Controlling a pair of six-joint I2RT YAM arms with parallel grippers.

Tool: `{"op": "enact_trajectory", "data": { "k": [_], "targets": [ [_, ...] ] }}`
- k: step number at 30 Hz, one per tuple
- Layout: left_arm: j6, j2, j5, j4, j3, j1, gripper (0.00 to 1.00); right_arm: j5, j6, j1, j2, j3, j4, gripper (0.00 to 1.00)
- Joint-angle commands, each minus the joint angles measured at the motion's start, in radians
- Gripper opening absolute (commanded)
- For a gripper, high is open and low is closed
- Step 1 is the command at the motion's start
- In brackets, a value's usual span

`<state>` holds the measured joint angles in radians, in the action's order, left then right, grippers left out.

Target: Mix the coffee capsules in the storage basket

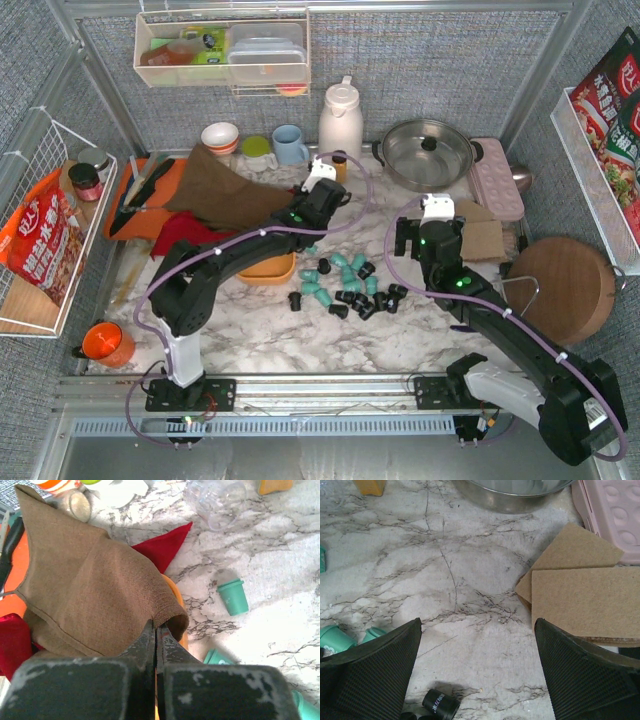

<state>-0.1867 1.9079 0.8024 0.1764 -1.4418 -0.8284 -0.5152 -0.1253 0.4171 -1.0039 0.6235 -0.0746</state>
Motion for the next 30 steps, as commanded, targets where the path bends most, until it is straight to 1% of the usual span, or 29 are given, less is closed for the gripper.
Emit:
{"op": "enact_trajectory", "data": {
  "k": [1,5,7,12,16,19,21,24,26,28,30],
  "targets": [
    [0.010,-0.043,0.040,-0.039,0.018,0.012,0.00,-0.013,-0.008,-0.001,-0.002,0.013,-0.007,0.99],
    [0.041,-0.100,0.090,-0.065,0.043,0.042,0.00,-0.013,-0.011,0.000,0.000,0.013,-0.004,0.99],
    [0.062,-0.148,0.075,-0.072,0.043,0.086,0.00,-0.012,-0.014,0.000,0.001,0.013,-0.004,0.99],
    [0.135,-0.236,0.011,-0.092,-0.009,0.267,0.00,-0.011,-0.017,-0.001,-0.004,0.013,-0.003,0.99],
    [0.129,-0.262,-0.041,-0.083,-0.108,0.439,0.00,-0.012,-0.019,-0.001,-0.005,0.013,-0.002,0.99],
    [0.127,-0.238,-0.046,-0.069,-0.220,0.547,0.00,-0.011,-0.020,-0.001,-0.011,0.013,-0.005,0.99],
    [0.145,-0.196,-0.024,-0.051,-0.299,0.621,0.00,-0.010,-0.022,-0.001,-0.017,0.014,-0.004,0.99],
    [0.158,-0.101,0.011,0.023,-0.503,0.708,0.00,-0.010,-0.022,0.000,-0.026,0.016,-0.005,0.99],
    [0.156,-0.037,0.003,0.054,-0.617,0.754,0.00,-0.011,-0.021,0.000,-0.030,0.017,-0.004,0.99],
    [0.142,-0.018,-0.052,0.014,-0.631,0.787,0.00,-0.011,-0.020,-0.001,-0.036,0.016,-0.006,0.99],
    [0.096,-0.008,-0.105,-0.018,-0.631,0.813,0.00,-0.012,-0.019,-0.001,-0.042,0.018,-0.007,0.99]
  ]
}}
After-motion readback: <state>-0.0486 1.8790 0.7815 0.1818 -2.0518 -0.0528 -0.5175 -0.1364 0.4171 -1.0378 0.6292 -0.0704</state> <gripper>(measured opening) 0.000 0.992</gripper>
